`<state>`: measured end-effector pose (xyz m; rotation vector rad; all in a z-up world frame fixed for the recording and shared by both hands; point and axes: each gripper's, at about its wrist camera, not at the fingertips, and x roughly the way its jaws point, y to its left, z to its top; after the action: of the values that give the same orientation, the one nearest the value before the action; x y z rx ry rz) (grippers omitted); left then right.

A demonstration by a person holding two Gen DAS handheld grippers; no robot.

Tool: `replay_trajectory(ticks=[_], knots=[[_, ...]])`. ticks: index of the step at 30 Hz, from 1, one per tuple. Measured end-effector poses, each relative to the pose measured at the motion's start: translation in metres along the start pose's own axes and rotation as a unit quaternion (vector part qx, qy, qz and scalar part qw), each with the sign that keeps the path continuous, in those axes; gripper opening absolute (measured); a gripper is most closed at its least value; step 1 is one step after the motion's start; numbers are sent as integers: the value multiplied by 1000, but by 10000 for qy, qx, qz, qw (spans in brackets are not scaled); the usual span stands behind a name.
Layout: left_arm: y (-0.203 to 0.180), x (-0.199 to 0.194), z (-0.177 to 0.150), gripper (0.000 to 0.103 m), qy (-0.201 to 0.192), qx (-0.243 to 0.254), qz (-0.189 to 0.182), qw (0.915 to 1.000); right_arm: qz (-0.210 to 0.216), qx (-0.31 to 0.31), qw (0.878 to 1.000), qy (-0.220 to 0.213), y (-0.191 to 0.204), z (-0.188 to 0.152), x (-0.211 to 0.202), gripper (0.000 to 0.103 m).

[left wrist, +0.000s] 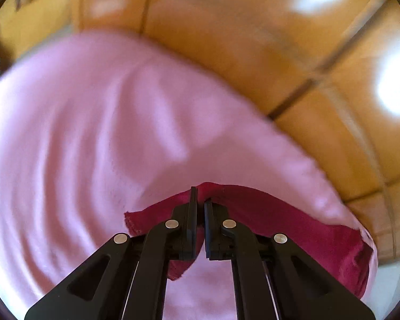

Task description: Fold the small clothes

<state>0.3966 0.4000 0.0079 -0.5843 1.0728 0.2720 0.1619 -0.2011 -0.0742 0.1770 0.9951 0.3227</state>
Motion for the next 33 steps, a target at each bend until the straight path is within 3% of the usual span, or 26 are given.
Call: replay_trajectory(ticks=[3,5,6,9,10,11,13,16,18,21,24,30,33], knots=[[16,34,-3,4,333,-215,-101,9992,-6,-1,10000,0,0,-2,-2,76],[26,31,-6,27,358,-451,-477,9972,-20,-35,10000,-5,1,-2,-2,78],[35,27,-7,33,357,-595,-738,9949,-16,-46,10000,-15,2,-2,-3,79],[60,4,-12,39,-22,-592,-683,9959,-31,-52,10000,-53,2,-3,-4,82],[73,-8,-15,53,-150,-588,-648,9960,-33,-50,10000,-62,4,-3,-3,83],[82,-16,-20,58,-262,-613,-588,9960,-42,-49,10000,-70,5,-3,-3,83],[101,-26,-27,61,-479,-625,-481,9957,-91,-64,9999,-79,8,-3,-2,84],[120,-29,-50,61,-484,-667,-720,9940,-172,-121,9997,-77,10,-3,-1,85],[118,-30,-64,61,-670,-548,-951,9917,-233,-163,9996,-62,12,-3,-1,85],[103,-17,-71,69,-823,-259,-831,9928,-322,-215,9992,-31,15,-3,0,85],[98,1,-67,69,-699,-363,-927,9926,-415,-263,9988,-26,17,-4,1,85],[79,21,-44,68,-948,-455,-1044,9890,-576,-370,9977,-12,23,-4,4,87],[70,34,-38,21,-793,-290,-967,9917,-594,-373,9975,-9,23,-4,5,87]])
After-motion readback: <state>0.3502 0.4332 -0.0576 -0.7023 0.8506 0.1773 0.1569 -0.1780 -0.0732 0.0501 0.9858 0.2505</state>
